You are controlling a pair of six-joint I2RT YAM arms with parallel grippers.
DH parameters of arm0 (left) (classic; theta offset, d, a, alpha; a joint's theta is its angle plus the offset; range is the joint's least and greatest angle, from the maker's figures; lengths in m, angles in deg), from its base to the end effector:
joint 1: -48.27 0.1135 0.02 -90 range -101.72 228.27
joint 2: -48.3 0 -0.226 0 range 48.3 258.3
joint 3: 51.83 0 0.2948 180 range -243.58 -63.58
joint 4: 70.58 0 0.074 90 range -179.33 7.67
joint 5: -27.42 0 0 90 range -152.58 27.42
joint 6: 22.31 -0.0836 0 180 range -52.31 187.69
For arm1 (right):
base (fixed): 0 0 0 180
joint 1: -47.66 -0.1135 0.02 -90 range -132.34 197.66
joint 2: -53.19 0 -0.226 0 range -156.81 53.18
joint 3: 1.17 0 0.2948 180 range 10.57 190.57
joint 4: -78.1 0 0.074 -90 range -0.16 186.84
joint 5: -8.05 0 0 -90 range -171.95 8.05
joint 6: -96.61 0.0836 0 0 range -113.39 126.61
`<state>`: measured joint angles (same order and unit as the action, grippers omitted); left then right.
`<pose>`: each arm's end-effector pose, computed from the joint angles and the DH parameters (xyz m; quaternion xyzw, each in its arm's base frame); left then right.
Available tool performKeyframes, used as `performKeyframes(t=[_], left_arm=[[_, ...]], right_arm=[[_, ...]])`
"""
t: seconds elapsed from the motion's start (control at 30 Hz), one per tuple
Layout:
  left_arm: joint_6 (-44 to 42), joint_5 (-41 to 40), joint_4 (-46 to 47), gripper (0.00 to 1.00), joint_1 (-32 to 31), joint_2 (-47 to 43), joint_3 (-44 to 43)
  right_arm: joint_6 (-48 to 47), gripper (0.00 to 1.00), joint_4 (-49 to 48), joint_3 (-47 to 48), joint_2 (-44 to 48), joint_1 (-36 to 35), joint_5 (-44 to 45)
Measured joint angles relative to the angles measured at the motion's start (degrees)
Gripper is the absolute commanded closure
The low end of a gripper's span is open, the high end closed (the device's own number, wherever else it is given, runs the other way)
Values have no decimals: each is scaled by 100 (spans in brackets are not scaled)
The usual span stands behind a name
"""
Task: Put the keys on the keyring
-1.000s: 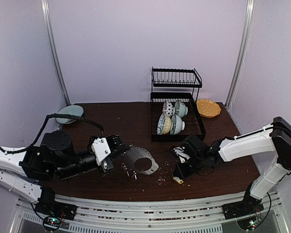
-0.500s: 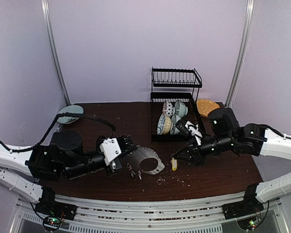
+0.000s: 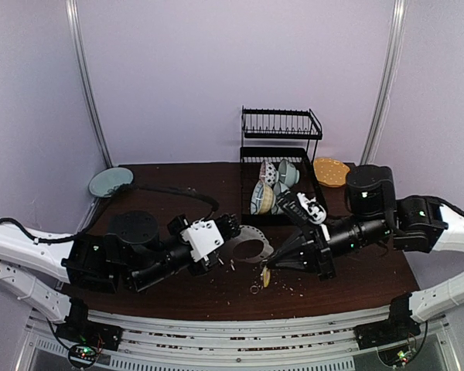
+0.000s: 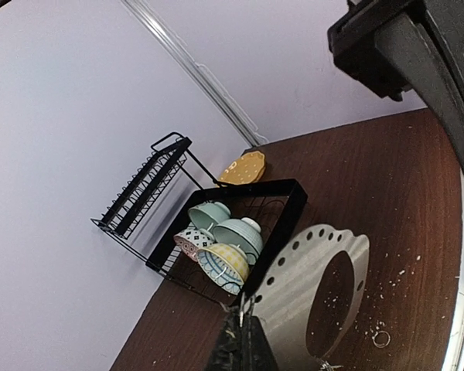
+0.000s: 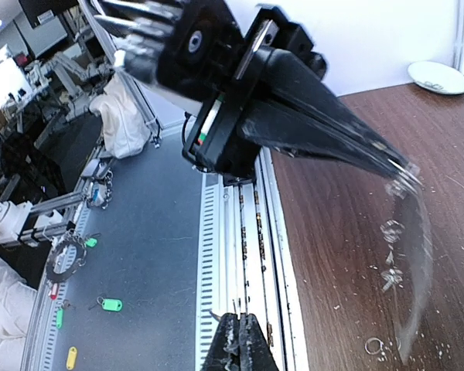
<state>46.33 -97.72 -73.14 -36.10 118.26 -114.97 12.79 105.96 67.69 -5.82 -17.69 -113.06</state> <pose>0.0847 -0.3692 0.2676 0.4617 0.5946 -0.1260 0.6461 0.0994 0.3202 0.3127 -0.5219 0.6000 0.5070 0.3326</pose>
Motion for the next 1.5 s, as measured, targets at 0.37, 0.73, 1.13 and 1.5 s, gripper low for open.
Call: performKeyframes(t=[0.37,0.73,1.13,1.5], left_arm=[[-299,-11,426,100,-70,50,0],[-299,92,542,100,-70,31,0],[-299,129,553,100,-70,11,0],[-299,153,553,100,-70,11,0]], right_arm=[[24,100,-938,313,-772,-404,1530],[15,100,-1530,87,-590,-407,2621],[-131,100,-1856,-136,-470,-407,2380],[-133,100,-2013,-136,-601,-407,2441]])
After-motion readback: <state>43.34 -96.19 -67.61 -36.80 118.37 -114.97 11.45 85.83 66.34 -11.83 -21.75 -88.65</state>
